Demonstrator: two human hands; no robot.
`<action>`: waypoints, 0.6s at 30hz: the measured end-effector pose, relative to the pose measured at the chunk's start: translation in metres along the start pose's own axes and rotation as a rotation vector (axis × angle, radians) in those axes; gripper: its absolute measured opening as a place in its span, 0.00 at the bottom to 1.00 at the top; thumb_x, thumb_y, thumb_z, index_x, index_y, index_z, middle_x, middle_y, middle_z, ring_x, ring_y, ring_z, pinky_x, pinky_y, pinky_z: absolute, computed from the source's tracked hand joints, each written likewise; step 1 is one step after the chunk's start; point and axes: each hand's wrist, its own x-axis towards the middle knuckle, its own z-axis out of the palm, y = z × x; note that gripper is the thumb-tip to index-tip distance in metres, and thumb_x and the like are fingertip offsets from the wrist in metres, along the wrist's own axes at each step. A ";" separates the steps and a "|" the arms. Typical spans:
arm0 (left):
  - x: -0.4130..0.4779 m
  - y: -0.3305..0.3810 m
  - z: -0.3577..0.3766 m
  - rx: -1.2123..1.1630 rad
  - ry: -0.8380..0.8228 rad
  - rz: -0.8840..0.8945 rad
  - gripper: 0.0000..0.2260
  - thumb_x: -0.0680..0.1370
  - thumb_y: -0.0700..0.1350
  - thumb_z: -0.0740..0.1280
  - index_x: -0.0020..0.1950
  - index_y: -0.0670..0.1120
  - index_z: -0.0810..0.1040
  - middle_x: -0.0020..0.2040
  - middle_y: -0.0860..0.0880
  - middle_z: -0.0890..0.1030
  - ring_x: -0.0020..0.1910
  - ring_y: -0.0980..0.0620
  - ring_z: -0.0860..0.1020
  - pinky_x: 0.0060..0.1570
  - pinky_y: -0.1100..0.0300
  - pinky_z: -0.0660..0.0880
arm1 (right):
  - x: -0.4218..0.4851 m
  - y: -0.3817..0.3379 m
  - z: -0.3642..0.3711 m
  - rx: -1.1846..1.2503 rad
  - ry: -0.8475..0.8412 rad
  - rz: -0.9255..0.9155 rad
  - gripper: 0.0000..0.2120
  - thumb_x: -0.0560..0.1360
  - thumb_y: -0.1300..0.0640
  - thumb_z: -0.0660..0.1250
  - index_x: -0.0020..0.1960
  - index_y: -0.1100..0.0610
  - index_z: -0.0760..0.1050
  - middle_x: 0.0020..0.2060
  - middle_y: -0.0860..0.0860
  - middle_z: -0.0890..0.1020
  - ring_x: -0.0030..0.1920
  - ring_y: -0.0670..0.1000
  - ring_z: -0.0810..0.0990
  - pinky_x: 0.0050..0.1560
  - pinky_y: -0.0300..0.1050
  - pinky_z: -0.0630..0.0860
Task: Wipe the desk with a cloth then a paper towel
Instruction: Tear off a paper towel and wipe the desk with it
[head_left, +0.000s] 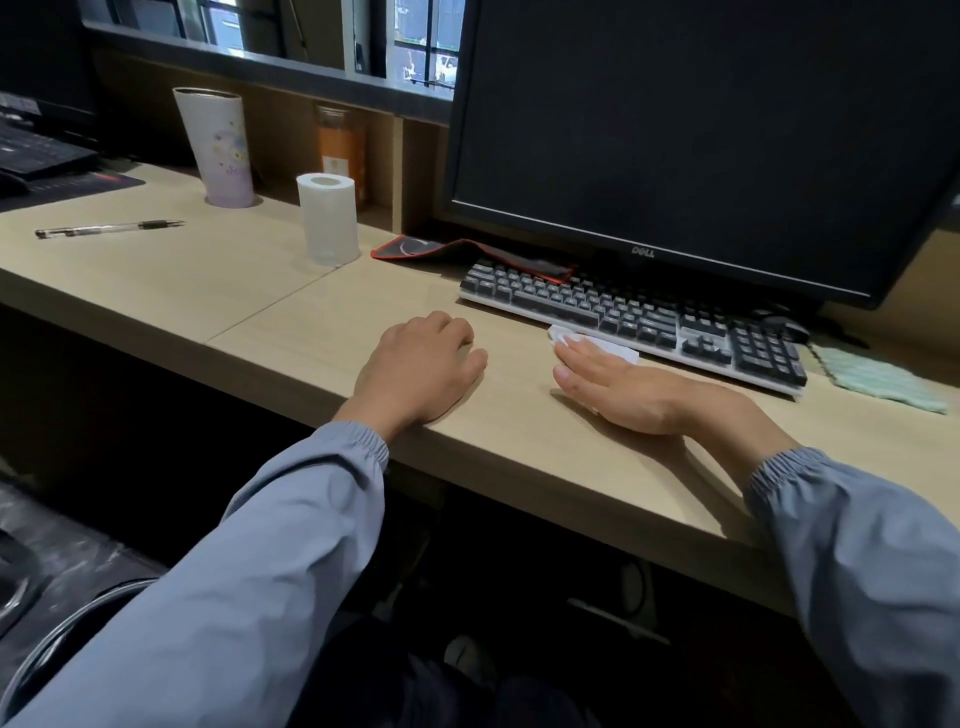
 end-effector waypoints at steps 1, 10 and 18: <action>0.000 0.001 0.000 0.003 -0.001 0.002 0.21 0.85 0.58 0.55 0.71 0.49 0.75 0.70 0.48 0.77 0.64 0.46 0.75 0.65 0.47 0.70 | -0.002 -0.003 0.002 0.002 0.003 0.011 0.37 0.79 0.28 0.39 0.82 0.44 0.36 0.80 0.38 0.36 0.79 0.40 0.34 0.80 0.49 0.39; 0.000 0.001 0.001 0.002 -0.004 -0.004 0.21 0.85 0.58 0.55 0.71 0.49 0.75 0.69 0.47 0.77 0.64 0.44 0.75 0.64 0.47 0.70 | -0.053 -0.042 0.021 0.015 -0.024 -0.063 0.37 0.79 0.28 0.40 0.82 0.42 0.36 0.80 0.38 0.34 0.77 0.36 0.32 0.81 0.49 0.40; -0.002 0.000 0.000 -0.008 -0.018 -0.001 0.20 0.84 0.57 0.56 0.69 0.49 0.76 0.68 0.47 0.77 0.63 0.45 0.75 0.63 0.47 0.69 | -0.121 -0.090 0.051 -0.094 0.052 -0.136 0.39 0.79 0.26 0.44 0.82 0.41 0.33 0.78 0.33 0.32 0.74 0.31 0.29 0.78 0.38 0.37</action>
